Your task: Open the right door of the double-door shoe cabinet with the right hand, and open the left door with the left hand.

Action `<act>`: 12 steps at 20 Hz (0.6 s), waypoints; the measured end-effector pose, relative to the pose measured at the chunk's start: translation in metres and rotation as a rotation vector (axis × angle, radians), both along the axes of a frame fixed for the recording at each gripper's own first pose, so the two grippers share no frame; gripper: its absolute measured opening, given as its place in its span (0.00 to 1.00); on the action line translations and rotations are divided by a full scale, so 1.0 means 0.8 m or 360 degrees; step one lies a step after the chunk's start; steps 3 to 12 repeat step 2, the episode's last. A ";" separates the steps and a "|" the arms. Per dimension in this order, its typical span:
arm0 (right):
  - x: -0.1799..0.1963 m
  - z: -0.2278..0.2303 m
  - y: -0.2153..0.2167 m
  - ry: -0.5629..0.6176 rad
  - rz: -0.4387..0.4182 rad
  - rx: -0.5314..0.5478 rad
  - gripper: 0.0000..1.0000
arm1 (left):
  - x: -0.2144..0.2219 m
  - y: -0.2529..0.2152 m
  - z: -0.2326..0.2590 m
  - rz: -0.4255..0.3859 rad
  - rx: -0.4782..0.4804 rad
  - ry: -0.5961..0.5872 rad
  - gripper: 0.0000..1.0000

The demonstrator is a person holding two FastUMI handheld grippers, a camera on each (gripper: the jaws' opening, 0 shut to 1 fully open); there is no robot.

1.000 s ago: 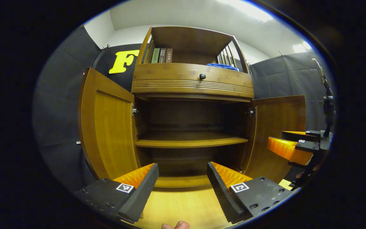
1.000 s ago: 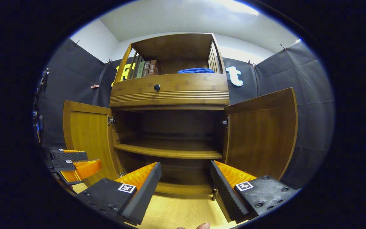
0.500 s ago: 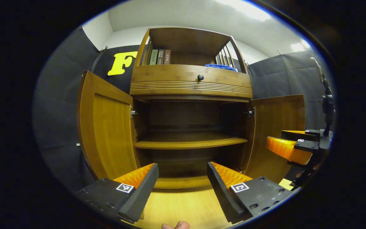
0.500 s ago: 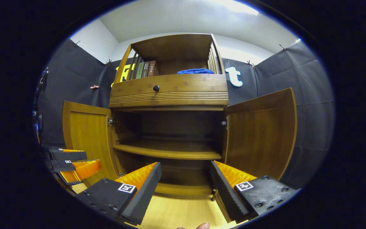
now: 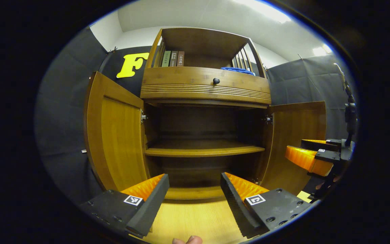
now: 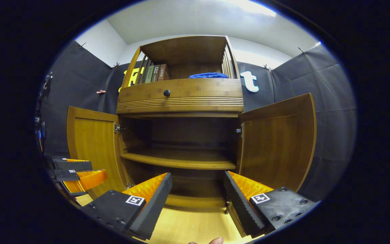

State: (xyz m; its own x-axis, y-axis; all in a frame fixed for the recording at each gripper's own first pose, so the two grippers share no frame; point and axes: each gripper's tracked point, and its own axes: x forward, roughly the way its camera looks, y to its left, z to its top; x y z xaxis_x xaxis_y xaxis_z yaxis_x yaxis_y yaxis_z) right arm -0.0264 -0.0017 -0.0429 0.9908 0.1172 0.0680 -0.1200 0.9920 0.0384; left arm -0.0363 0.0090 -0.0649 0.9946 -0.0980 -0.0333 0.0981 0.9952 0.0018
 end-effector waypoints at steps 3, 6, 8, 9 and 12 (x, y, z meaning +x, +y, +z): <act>0.000 0.001 -0.001 -0.0003 -0.0005 0.0002 0.98 | 0.001 -0.001 -0.001 -0.0001 0.0006 0.0002 0.95; 0.000 0.001 -0.001 -0.0003 -0.0005 0.0002 0.98 | 0.001 -0.001 -0.001 -0.0001 0.0006 0.0002 0.95; 0.000 0.001 -0.001 -0.0003 -0.0005 0.0002 0.98 | 0.001 -0.001 -0.001 -0.0001 0.0006 0.0002 0.95; 0.000 0.001 -0.001 -0.0003 -0.0005 0.0002 0.98 | 0.001 -0.001 -0.001 -0.0001 0.0006 0.0002 0.95; 0.000 0.001 -0.001 -0.0003 -0.0005 0.0002 0.98 | 0.001 -0.001 -0.001 -0.0001 0.0006 0.0002 0.95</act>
